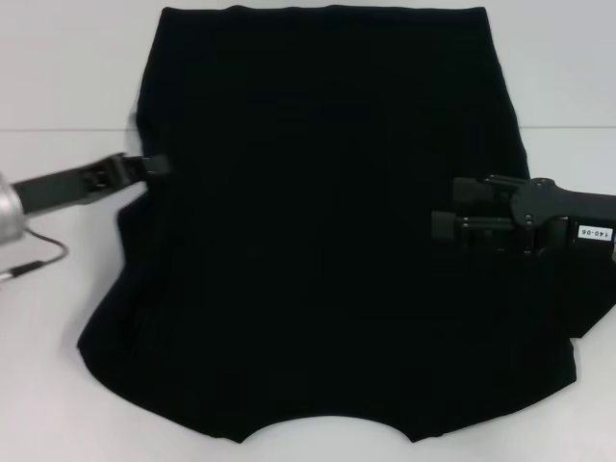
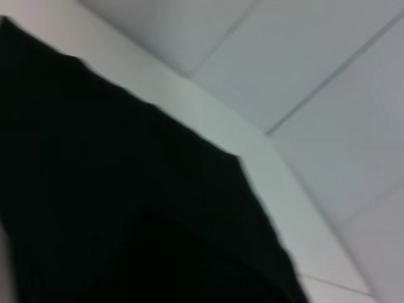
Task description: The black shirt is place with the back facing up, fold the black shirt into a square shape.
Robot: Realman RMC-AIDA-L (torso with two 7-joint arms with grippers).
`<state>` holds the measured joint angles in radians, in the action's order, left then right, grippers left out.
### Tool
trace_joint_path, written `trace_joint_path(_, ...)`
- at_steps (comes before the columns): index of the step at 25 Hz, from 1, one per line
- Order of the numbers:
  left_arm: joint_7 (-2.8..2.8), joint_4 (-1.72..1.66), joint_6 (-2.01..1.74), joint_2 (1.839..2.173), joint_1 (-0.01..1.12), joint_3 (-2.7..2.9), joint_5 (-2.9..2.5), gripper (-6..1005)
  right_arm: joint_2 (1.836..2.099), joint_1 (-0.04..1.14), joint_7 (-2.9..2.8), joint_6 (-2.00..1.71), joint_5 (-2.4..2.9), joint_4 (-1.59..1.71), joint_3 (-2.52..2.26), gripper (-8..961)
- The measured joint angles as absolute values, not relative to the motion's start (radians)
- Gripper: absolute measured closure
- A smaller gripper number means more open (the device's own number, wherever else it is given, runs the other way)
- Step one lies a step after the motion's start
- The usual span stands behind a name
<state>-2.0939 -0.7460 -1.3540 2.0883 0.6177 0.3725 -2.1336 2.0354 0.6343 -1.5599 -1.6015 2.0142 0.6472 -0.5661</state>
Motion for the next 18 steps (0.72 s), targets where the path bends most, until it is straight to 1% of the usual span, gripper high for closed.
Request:
trace_joint_path(1, -2.066, -0.739, -1.358, 2.101, 0.618, 0.372, -2.115, 975, 2.035, 0.634, -1.560, -1.601, 2.014, 0.647, -0.566, 42)
trace_joint_path(2, -2.066, -0.739, -1.358, 2.101, 0.618, 0.372, -2.115, 975, 2.035, 0.634, -1.560, -1.601, 2.014, 0.647, -0.566, 42)
trace_joint_path(3, -2.018, -0.721, -1.361, 2.110, 0.617, 0.372, -2.084, 975, 2.035, 0.634, -1.560, -1.600, 2.014, 0.647, -0.566, 42)
trace_joint_path(4, -1.933, -0.682, -1.369, 2.118, 0.616, 0.375, -2.046, 944, 2.035, 0.633, -1.561, -1.600, 2.014, 0.647, -0.566, 42)
trace_joint_path(8, -1.841, -0.667, -1.405, 2.116, 0.616, 0.379, -2.024, 807, 2.031, 0.632, -1.568, -1.600, 2.014, 0.647, -0.566, 42)
trace_joint_path(14, -1.647, -0.664, -1.571, 2.112, 0.621, 0.388, -2.008, 594, 2.019, 0.632, -1.620, -1.590, 2.014, 0.651, -0.536, 43)
trace_joint_path(16, -1.587, -0.653, -1.613, 2.112, 0.621, 0.388, -1.993, 523, 2.012, 0.630, -1.661, -1.579, 2.016, 0.655, -0.532, 43)
trace_joint_path(18, -1.523, -0.640, -1.650, 2.115, 0.620, 0.397, -1.986, 464, 1.995, 0.628, -1.723, -1.564, 2.022, 0.654, -0.533, 43)
